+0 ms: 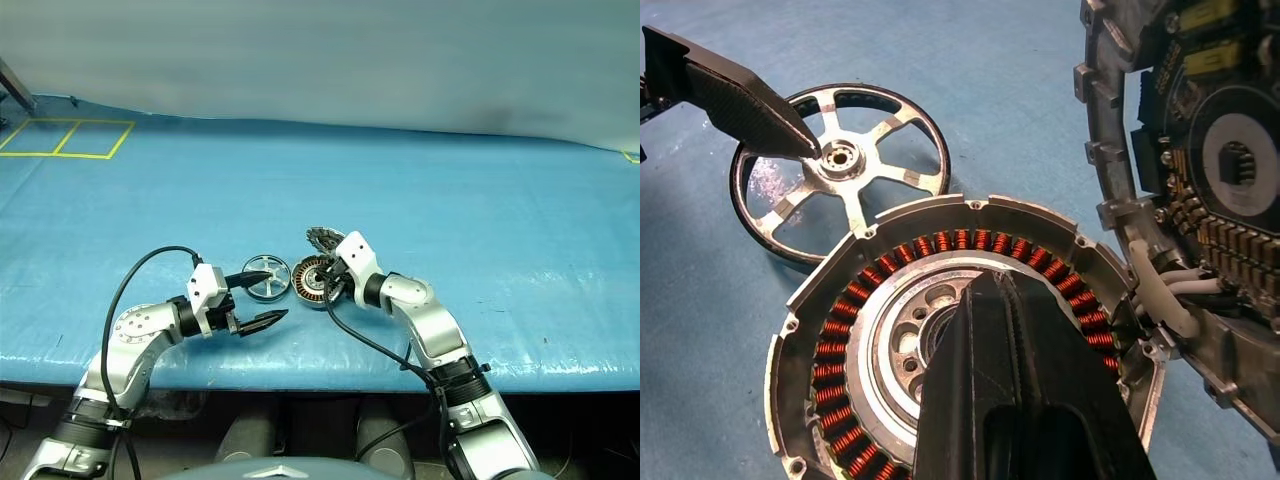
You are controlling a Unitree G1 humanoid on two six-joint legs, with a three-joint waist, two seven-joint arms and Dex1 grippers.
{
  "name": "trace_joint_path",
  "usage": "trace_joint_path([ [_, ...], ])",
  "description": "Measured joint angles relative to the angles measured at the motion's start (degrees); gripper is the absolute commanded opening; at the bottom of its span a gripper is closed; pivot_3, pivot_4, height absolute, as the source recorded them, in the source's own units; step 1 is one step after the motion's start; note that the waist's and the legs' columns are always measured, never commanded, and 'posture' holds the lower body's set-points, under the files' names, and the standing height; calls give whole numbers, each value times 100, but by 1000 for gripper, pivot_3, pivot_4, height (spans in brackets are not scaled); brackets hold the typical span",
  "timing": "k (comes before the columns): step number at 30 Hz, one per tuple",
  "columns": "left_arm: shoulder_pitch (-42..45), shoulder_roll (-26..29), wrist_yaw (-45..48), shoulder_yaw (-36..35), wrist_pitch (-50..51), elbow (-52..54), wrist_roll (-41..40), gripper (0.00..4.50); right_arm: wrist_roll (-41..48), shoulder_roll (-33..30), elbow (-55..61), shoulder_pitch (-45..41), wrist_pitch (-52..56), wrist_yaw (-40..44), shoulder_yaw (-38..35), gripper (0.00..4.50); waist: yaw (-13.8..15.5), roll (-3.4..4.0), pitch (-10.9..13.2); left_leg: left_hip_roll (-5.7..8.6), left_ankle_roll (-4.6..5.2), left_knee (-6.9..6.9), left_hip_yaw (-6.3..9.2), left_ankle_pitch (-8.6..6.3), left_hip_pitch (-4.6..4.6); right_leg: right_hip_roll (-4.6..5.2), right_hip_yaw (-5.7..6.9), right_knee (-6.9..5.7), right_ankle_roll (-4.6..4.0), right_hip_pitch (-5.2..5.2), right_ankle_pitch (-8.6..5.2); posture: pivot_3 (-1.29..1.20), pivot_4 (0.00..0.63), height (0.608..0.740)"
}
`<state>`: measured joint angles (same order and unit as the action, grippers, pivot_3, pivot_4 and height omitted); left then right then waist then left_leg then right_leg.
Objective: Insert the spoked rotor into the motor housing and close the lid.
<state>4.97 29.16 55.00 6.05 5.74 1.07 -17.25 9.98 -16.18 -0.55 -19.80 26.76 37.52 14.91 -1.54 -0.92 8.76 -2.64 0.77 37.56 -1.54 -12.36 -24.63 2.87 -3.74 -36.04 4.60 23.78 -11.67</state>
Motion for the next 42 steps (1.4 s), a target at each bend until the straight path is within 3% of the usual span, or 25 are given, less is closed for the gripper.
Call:
trace_joint_path([
  [28, -70, 7, -37, -4, -1, 89, 41, 4441, -525, -21, -86, 169, -574, -126, 279, 34, -5, -10, -20, -2, -1, -1, -1, 0, 22, 1, 0, 1, 0, -8, -1, 0, 150, 740],
  [35, -68, -9, -205, -135, 178, 136, -95, 4441, -73, 181, 171, 333, -257, -48, 40, 34, -4, -10, -19, -3, 0, -1, -1, 0, 6, 1, 0, -1, -1, -1, 0, 0, 150, 740],
  [42, 161, 7, -380, -337, 602, 142, -260, 4441, 334, 103, 1127, 449, 129, 46, 8, 34, 15, -9, -16, -1, 0, -3, 1, 0, -2, 1, 1, 0, 0, 3, -1, 0, 150, 740],
])
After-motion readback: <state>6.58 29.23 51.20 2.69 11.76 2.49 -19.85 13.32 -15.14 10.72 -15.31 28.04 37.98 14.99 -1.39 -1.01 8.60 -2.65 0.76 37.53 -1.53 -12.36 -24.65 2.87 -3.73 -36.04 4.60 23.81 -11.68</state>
